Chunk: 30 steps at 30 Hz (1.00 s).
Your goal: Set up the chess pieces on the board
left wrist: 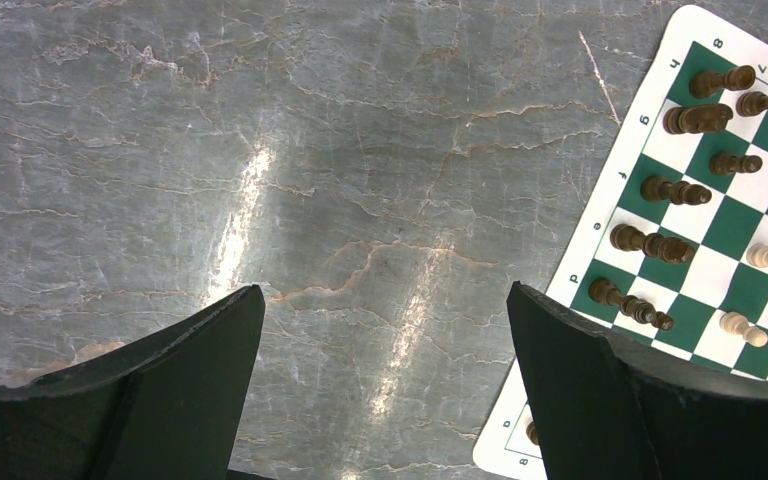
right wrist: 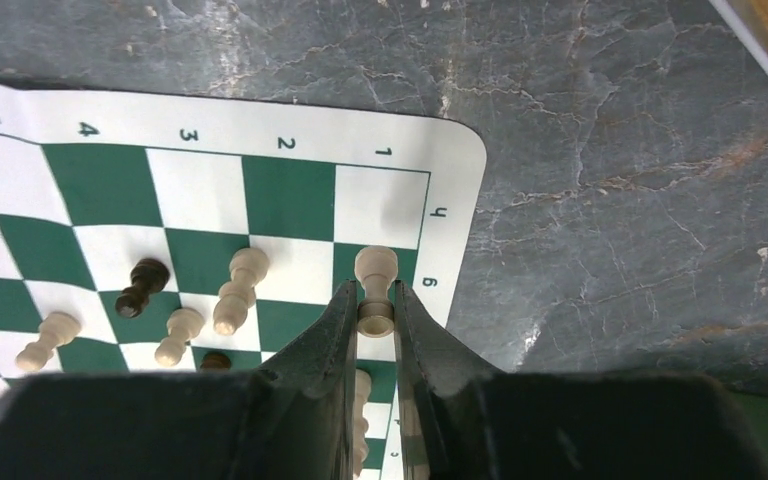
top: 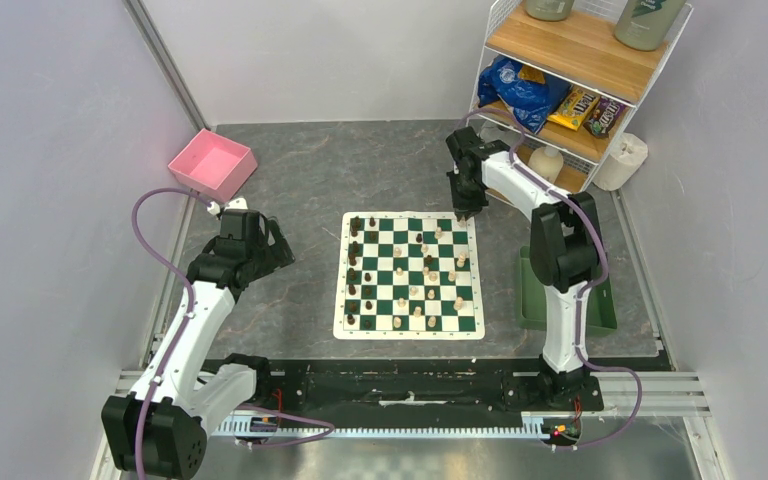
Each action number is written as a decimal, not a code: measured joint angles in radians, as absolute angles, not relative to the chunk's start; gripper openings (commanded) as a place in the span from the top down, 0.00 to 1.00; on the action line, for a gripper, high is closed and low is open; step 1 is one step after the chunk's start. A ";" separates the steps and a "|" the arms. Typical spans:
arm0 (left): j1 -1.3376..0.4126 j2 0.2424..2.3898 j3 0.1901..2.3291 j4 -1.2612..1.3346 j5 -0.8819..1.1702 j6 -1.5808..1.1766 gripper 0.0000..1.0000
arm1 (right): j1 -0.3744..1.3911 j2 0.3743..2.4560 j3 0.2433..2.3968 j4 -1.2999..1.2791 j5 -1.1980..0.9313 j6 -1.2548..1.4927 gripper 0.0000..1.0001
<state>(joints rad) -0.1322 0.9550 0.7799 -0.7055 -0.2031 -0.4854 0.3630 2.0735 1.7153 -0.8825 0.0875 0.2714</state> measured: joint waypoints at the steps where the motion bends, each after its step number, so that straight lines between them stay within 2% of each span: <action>1: -0.132 0.955 0.780 -0.706 -0.203 -0.485 0.01 | 0.363 2.085 1.721 -0.887 0.088 0.271 0.79; 25: -0.132 0.956 0.780 -0.706 -0.203 -0.485 0.02 | 0.362 2.175 1.781 -0.900 0.111 0.257 0.78; 30: -0.132 0.956 0.780 -0.706 -0.203 -0.485 0.02 | 0.362 2.188 1.788 -0.899 0.111 0.255 0.71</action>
